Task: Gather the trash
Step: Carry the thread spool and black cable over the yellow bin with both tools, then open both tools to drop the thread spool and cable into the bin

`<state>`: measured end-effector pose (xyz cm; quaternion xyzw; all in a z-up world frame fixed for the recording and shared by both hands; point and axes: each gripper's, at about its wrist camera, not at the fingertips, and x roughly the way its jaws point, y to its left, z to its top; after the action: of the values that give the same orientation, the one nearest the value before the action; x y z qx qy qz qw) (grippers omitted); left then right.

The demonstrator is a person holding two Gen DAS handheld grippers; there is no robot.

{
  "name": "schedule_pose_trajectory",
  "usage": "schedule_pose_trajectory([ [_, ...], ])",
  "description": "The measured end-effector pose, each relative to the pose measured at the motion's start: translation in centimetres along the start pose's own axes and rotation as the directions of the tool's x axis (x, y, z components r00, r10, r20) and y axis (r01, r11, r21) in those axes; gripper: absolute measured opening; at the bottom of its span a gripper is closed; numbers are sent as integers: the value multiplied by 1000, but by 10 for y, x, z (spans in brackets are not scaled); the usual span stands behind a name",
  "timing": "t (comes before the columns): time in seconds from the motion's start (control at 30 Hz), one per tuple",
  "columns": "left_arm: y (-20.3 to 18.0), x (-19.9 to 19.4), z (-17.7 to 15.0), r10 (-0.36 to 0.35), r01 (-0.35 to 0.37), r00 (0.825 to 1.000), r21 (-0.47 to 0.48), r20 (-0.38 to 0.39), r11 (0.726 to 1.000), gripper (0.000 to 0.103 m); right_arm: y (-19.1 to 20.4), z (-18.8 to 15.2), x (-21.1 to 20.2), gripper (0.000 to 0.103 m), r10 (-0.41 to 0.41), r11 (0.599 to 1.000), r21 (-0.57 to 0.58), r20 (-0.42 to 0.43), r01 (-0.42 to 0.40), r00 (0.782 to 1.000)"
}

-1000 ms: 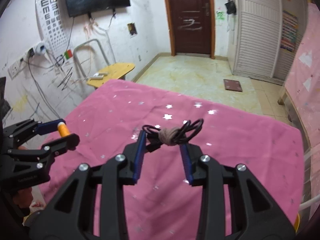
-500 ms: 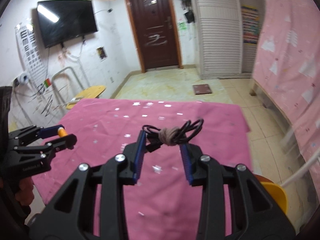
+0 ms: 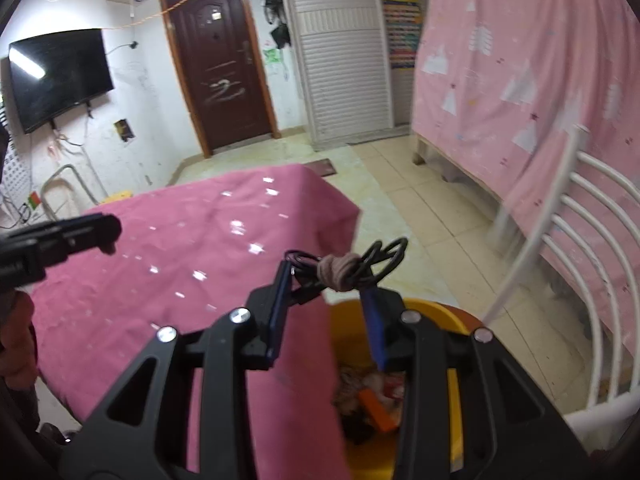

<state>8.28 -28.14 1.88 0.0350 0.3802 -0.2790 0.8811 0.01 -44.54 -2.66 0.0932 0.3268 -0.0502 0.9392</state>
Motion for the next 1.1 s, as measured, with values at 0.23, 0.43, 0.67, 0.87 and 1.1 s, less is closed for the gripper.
schedule_pose_trajectory([
  [0.23,-48,21,3,-83,84,996,26,-23,996,50,-39,-21,0,33,-24,1000,16,-37,24,999],
  [0.43,-84,38,3,-127,129,991,43,-48,991,50,-54,-37,14,37,-6,1000,16,-99,8,995],
  [0.67,-112,56,5,-167,172,983,55,-75,984,50,-66,-44,17,61,4,999,55,-104,2,995],
  [0.87,-128,61,7,-223,227,972,57,-78,972,57,-93,-48,10,61,-37,991,122,-90,48,995],
  [1.1,-124,59,10,-236,239,969,32,-76,970,79,-99,-50,0,62,-61,987,143,-83,72,995],
])
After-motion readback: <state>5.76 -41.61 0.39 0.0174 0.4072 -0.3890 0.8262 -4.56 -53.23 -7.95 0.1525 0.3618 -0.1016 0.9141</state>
